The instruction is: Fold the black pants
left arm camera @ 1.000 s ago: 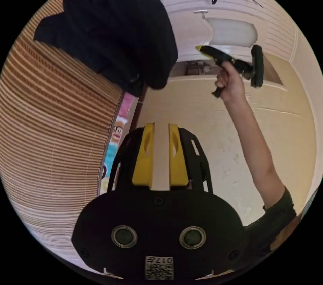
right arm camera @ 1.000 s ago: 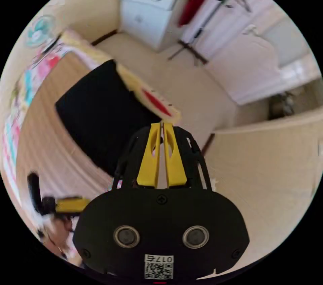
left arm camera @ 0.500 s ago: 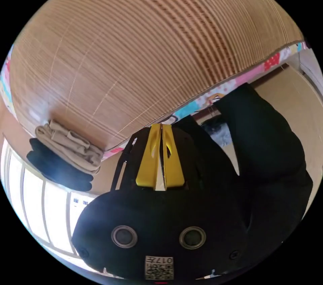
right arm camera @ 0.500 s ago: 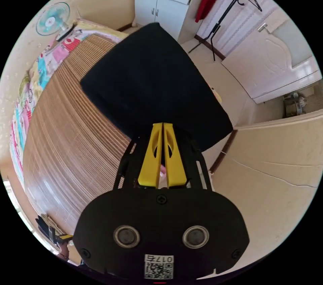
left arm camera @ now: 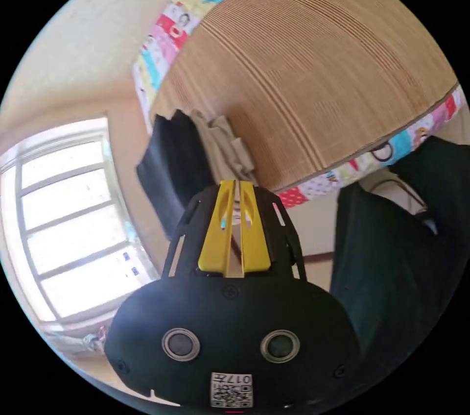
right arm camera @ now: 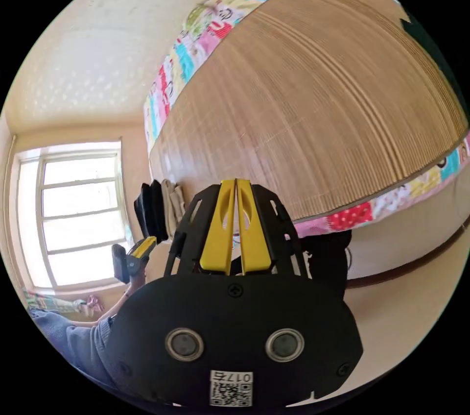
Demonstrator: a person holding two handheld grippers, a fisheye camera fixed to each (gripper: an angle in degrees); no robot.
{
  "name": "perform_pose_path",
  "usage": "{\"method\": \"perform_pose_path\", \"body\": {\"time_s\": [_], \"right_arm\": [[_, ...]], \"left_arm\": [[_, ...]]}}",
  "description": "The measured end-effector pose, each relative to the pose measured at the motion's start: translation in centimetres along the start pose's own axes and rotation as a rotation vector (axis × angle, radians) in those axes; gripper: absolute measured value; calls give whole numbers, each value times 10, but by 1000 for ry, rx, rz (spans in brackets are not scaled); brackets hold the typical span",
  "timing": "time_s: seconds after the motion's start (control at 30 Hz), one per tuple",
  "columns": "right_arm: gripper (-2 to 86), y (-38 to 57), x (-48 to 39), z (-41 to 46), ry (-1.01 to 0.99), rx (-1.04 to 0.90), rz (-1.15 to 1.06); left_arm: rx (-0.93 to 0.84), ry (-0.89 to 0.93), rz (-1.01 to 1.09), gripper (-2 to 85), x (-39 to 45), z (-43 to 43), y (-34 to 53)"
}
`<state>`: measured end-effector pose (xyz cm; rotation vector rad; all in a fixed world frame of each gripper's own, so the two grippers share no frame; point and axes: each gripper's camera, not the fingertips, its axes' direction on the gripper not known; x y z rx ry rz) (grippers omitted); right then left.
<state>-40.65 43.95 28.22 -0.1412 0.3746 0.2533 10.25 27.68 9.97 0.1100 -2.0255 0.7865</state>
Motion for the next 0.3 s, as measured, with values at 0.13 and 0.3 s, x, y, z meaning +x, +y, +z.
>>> {"method": "perform_pose_path", "body": {"time_s": [0.13,0.3], "right_arm": [[3,-14,-63,31,-12,-41,-139],[2,-12,-102,36,-129,13,-156]], "left_arm": [[12,311,-348,-5,-115,28,82],[394,1358,-831,-8,-237,121,177]]}}
